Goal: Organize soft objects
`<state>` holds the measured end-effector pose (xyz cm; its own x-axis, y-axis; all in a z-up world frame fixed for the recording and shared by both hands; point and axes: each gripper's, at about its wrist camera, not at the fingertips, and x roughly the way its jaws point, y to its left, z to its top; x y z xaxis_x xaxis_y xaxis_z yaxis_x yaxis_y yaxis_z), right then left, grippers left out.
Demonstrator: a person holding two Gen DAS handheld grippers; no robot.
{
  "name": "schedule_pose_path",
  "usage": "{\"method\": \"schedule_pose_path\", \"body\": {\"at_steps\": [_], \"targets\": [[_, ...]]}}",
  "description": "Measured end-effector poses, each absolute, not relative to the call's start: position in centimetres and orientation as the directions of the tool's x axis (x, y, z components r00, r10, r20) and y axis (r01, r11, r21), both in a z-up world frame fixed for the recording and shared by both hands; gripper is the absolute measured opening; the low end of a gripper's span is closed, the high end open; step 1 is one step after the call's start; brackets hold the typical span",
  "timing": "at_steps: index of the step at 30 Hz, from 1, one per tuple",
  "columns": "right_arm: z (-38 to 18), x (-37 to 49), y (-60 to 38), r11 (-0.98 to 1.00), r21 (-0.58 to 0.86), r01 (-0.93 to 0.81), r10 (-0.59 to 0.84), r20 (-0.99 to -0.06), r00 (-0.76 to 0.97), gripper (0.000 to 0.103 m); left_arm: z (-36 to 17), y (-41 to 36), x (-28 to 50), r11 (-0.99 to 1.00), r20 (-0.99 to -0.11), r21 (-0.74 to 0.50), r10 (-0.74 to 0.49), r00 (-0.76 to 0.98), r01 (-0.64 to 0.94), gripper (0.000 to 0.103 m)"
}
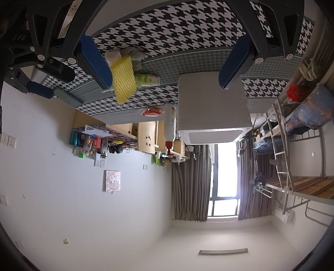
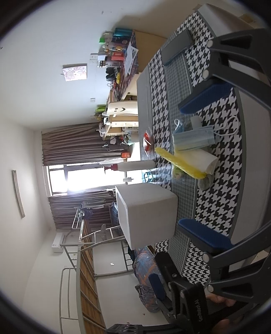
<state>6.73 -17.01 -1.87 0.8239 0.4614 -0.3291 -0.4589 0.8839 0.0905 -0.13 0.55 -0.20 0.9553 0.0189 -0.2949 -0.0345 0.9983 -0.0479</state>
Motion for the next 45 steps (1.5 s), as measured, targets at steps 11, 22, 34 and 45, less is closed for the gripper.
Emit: {"method": "schedule_pose_path", "body": {"at_steps": [11,22,34,45], "targets": [[-1.9,6.6,-16.8,0.883,0.083,-0.462,0.462,-0.329,0.824,0.102,-0.1,0.3,0.0,0.999,-0.296,-0.037,0.028,0.955,-0.040,0.102],[-1.9,6.9,-16.9,0.885,0.086,-0.458,0.459,-0.334,0.823,0.102,-0.1,0.3,0.5,0.999,-0.311,-0.040,0.008,0.950,-0.021,0.102],[-1.8,7.9,-17.1,0.890,0.092,-0.447,0.449,-0.346,0.824,0.102,-0.4,0.2,1.6,0.999,-0.335,-0.048,-0.013,0.942,-0.003,0.102],[-2.5,9.8,-17.6,0.901,0.104,-0.420,0.425,-0.397,0.814,0.102,-1.1,-0.3,4.0,0.998,-0.384,-0.060,-0.051,0.922,0.031,0.102]]}}
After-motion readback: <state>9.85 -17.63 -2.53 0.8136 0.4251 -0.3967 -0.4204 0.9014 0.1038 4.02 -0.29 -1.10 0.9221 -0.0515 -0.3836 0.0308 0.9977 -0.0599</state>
